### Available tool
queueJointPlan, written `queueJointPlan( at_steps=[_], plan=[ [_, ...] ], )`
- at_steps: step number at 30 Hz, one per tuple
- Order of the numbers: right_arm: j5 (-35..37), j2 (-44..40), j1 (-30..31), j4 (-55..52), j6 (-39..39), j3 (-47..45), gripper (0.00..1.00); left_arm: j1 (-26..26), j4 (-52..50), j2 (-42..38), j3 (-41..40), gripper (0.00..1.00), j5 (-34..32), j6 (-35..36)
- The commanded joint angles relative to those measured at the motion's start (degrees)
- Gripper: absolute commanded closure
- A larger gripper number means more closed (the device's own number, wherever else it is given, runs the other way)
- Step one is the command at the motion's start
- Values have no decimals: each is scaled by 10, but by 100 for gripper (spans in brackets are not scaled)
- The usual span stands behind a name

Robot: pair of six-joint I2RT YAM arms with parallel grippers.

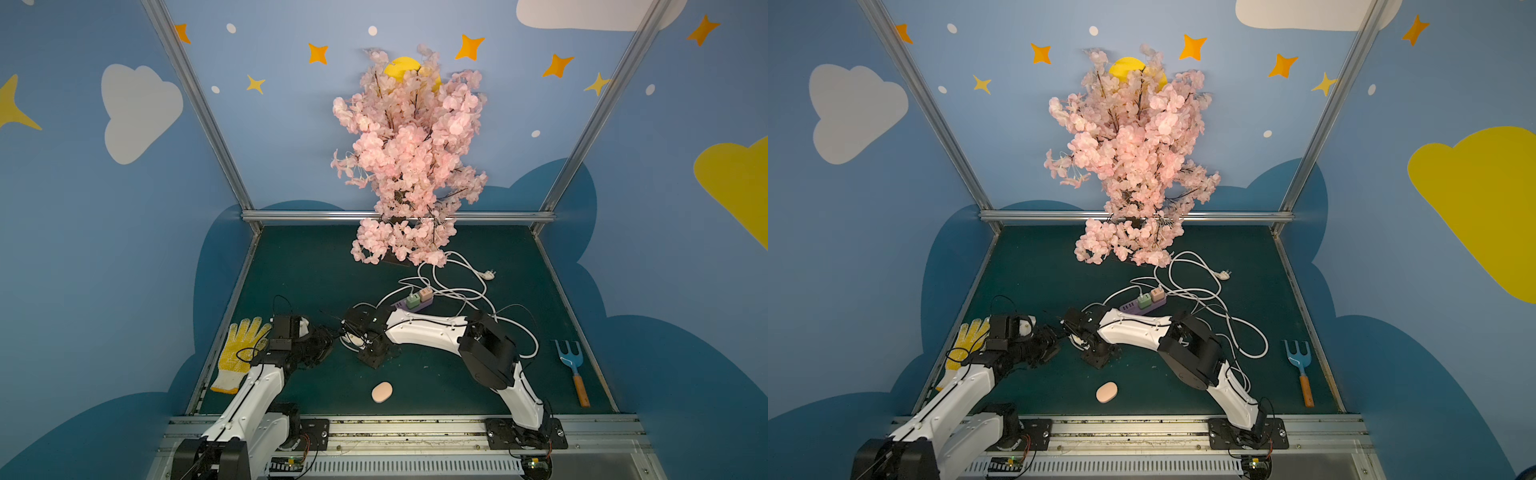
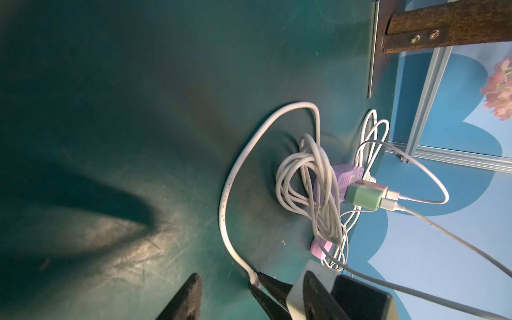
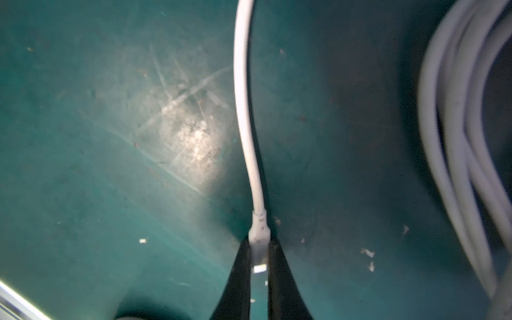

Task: Charge the bluetooth headset
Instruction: Pick up the charging cable from the center of the board.

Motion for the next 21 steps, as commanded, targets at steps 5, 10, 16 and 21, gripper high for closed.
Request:
queueJointPlan(
  at_steps=[5,10,16,21],
  plan=[
    [-133,37,-10,34,6,8,100,-4,-41,-48,-14,40,20,4],
    [-222,25,-30,44,10,13,100,-7,-45,-91,-45,40,23,-17],
    [-324,8,-54,63,40,12,100,-19,-35,-111,-75,39,20,-36],
    [-389,-18,-72,76,64,5,100,-29,-25,-105,-63,22,23,-35]
  ],
)
